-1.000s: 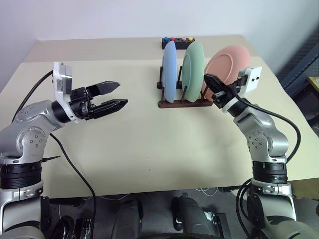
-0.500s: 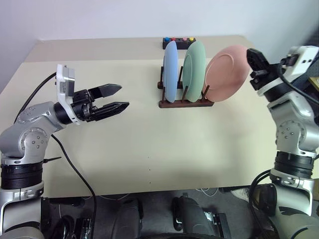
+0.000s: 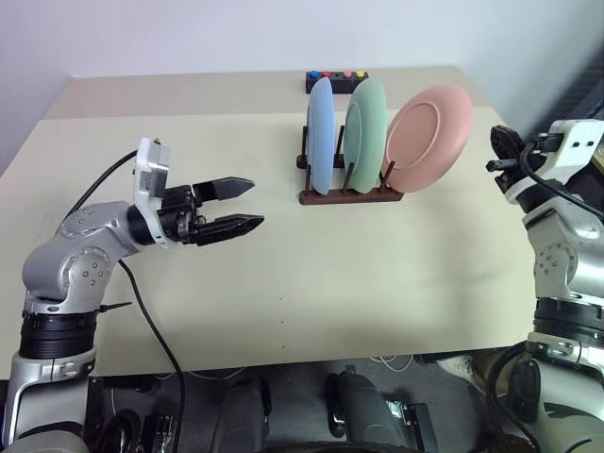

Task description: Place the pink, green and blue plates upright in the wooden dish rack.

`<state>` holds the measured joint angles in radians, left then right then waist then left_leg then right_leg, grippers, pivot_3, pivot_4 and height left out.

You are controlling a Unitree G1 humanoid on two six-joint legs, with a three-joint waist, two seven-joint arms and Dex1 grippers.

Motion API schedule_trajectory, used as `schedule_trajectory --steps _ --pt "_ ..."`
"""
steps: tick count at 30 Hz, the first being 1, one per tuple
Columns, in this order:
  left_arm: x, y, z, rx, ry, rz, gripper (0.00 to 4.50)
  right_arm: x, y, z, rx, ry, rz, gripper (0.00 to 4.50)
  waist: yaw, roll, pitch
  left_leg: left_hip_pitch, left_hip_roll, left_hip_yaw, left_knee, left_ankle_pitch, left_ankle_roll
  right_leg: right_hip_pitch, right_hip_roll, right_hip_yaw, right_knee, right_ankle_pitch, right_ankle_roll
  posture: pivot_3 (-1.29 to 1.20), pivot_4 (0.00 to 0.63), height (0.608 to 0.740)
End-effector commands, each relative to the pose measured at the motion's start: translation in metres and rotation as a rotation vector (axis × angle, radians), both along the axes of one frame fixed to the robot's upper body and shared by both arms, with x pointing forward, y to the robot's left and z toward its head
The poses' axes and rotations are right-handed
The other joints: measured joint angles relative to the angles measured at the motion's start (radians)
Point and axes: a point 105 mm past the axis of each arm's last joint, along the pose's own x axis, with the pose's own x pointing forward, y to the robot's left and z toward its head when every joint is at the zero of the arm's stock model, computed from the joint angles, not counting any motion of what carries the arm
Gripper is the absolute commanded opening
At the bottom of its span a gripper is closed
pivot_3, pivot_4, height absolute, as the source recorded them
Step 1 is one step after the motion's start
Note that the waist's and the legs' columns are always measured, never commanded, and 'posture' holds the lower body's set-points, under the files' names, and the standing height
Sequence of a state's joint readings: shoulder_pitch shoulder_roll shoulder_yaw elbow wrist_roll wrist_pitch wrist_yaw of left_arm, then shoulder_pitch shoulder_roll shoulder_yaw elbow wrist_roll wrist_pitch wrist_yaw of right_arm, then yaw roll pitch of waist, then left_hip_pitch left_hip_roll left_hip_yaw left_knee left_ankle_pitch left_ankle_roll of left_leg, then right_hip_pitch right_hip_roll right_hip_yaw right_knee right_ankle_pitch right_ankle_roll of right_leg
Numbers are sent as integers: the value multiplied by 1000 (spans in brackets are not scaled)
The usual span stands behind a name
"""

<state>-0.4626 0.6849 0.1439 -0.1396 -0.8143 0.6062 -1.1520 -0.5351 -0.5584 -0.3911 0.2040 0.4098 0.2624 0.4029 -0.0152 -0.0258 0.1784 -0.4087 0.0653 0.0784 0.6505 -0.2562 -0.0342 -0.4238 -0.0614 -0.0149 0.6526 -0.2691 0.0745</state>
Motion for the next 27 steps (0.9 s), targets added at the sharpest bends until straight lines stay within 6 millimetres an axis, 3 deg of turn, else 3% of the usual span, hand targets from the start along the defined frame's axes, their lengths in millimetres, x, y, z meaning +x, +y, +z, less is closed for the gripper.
schedule_trajectory --steps 1,17,27 --pt "-7 -6 5 10 -39 -28 4014 2 0 3 -23 -25 -12 54 0 0 0 0 0 0 0 0 0 0 0 0 0 0 0 0 150 740" --pt "-4 -4 3 13 -45 -9 4014 3 34 9 16 -41 123 54 1 0 0 0 0 0 0 0 0 0 0 0 0 0 0 0 150 740" --pt "-2 -1 3 13 -45 7 4014 1 55 27 13 -78 202 54 -1 0 0 0 0 0 0 0 0 0 0 0 0 0 0 0 150 740"
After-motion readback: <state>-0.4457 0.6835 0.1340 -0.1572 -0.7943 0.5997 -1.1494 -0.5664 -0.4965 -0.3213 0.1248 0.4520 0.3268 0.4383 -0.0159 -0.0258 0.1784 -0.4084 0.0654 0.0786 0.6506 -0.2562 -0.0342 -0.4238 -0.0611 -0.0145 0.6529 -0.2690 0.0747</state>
